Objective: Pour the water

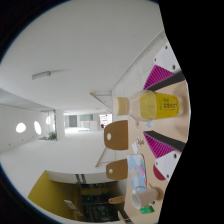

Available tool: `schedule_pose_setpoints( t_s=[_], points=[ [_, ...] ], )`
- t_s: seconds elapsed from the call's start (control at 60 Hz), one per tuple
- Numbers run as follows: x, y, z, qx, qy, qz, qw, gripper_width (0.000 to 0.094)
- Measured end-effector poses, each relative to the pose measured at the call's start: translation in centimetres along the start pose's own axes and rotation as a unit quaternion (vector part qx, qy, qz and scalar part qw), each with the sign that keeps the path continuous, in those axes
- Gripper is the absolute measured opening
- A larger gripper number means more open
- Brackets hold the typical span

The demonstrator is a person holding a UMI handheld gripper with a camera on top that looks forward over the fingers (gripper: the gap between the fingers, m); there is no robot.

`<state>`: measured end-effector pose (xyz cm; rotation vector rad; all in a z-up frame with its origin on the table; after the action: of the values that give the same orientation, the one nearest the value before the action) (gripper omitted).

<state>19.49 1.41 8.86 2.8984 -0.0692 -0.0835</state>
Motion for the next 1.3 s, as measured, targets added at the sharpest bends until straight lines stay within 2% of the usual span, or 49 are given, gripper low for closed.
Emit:
schedule_pose_setpoints(
  t_s=[0.083,0.1,0.133,0.15,0.183,0.267,0.35,0.433,0.533,0.617,0.7,0.75,0.817,0.983,1.05,1.117,1.167,1.217,1.25,1.267,1.3],
  points=[
    [0.2,-1.7,-0.7,0.014,-0.005,0.005,1.0,0.0803],
    [0.2,-1.8,-0.9,0.017,-0.004,0.004,1.0,0.0756],
    [0.6,-2.2,-0.9,0.018,-0.002,0.01,1.0,0.0507],
    [0.8,-2.3,-0.8,0.015,-0.001,0.014,1.0,0.0462],
    [1.2,-2.1,-0.9,0.019,-0.009,0.024,1.0,0.0458],
    [0.8,-2.3,-0.6,0.03,-0.002,0.025,0.999,0.0352],
    [0.8,-2.0,-0.6,0.032,0.001,0.032,0.999,0.0306],
    [-0.5,-1.6,-1.6,0.037,0.038,0.046,0.998,0.0306],
    [-4.0,-0.4,-5.6,0.059,0.137,0.057,0.987,0.0306],
    [-8.9,-0.1,-9.8,0.067,0.281,0.08,0.954,0.0306],
    [-14.5,-0.6,-12.9,0.073,0.461,0.102,0.878,0.0305],
    [-18.5,-1.2,-13.8,0.075,0.572,0.114,0.809,0.0305],
    [-22.0,-1.4,-13.9,0.06,0.699,0.107,0.705,0.0305],
    [-27.0,-3.2,-8.5,0.004,0.882,0.107,0.46,0.0306],
    [-27.6,-4.2,-6.7,-0.011,0.907,0.097,0.411,0.0308],
    [-27.7,-4.6,-6.2,-0.019,0.91,0.093,0.404,0.0307],
    [-27.9,-4.7,-7.1,-0.014,0.897,0.101,0.429,0.0307],
    [-28.0,-4.5,-9.1,0.005,0.863,0.107,0.493,0.0309],
    [-27.8,-4.4,-10.7,0.019,0.826,0.109,0.553,0.0309],
    [-26.8,-1.8,-11.5,0.036,0.806,0.118,0.58,0.0308],
    [-27.0,-3.5,-13.5,0.045,0.752,0.113,0.648,0.0311]
  ],
)
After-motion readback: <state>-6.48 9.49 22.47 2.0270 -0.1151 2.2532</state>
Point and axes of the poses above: the point between the fingertips, and its own axes, seen from behind it with the camera up: x to the right, z down, y backward, against the way the camera looks, the point moved 6 cm from there along y, backward, against the way the camera looks, and after that the axes turned 6 degrees about -z, right-handed, at the moved point
